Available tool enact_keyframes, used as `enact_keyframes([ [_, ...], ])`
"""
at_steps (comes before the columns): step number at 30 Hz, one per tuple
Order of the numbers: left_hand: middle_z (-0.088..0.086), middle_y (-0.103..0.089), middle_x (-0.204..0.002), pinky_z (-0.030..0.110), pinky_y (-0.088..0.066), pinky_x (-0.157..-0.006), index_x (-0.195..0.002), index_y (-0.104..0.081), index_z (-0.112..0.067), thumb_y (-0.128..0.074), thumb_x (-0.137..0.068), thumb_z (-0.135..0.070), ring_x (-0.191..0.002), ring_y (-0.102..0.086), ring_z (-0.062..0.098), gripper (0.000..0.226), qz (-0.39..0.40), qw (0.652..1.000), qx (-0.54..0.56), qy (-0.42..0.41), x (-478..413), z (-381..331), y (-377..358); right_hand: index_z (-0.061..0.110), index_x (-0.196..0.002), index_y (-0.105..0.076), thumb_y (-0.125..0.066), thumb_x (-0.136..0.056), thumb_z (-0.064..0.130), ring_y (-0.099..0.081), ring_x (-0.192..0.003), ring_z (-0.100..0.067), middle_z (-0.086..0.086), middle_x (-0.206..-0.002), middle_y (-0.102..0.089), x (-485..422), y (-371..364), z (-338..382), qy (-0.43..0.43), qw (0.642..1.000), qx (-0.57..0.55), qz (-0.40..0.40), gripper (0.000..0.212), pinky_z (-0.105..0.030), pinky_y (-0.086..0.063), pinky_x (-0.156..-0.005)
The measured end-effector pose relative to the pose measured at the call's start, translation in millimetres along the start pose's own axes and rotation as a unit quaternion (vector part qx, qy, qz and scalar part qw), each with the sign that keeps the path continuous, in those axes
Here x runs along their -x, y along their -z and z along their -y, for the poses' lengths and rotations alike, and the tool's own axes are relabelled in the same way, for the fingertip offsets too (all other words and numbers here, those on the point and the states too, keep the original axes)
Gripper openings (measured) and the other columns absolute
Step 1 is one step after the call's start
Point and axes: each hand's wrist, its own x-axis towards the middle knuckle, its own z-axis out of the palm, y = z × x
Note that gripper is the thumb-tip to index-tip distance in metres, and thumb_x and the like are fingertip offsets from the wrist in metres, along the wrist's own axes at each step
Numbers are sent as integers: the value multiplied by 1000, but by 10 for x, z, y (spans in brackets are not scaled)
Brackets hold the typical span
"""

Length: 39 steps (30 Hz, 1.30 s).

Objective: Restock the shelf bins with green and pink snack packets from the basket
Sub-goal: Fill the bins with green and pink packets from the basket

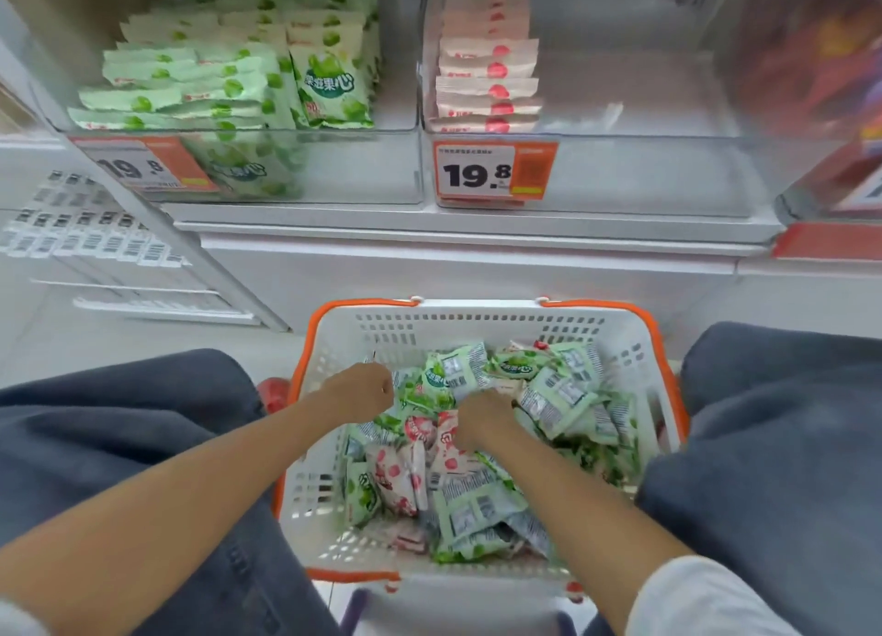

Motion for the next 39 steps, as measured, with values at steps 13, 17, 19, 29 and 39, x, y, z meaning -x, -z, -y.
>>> enact_keyframes([
  [13, 8, -59, -108, 31, -52, -78, -106, -56, -14, -76, -79, -50, -102, -60, 23, 49, 98, 905, 401, 102, 175, -352, 286, 5, -127, -55, -80, -76, 11, -68, -82, -20, -10, -98, -71, 517, 759, -447, 20, 719, -687, -104, 57, -33, -58, -80],
  [17, 12, -64, -123, 26, -58, -68, -130, -55, -3, -79, -79, -27, -97, -67, 19, 61, 62, 770, 633, 48, 309, -757, 459, 12, -117, -56, -77, -81, 16, -67, -86, -21, -9, -97, -70, 760, 872, -587, 74, 617, -779, -88, 41, -34, -56, -86],
  [19, 14, -67, -115, 28, -59, -66, -120, -60, -1, -78, -81, -12, -88, -67, 18, 44, -70, 800, 596, 8, 356, -877, 563, 11, -129, -52, -79, -80, 24, -62, -100, -20, -3, -112, -64, 913, 977, -658, 77, 690, -710, -114, 58, -31, -53, -87],
  [29, 5, -66, -102, 31, -57, -80, -112, -62, -18, -78, -79, -7, -100, -65, 22, 38, -276, 870, 352, -208, 799, -1352, 1355, 0, -109, -67, -71, -84, 0, -69, -70, -14, -15, -99, -71, 1582, 1683, -874, 175, 795, -536, -222, 26, -31, -59, -68],
  [39, 0, -61, -83, 31, -39, -72, -89, -58, -7, -50, -91, -62, -77, -54, 19, 55, -478, 747, 452, -98, 883, -2065, 1653, 4, -112, -60, -63, -90, 4, -69, -70, -14, -8, -83, -70, 2057, 2302, -1085, 240, 627, -709, -216, 22, -26, -56, -67],
])
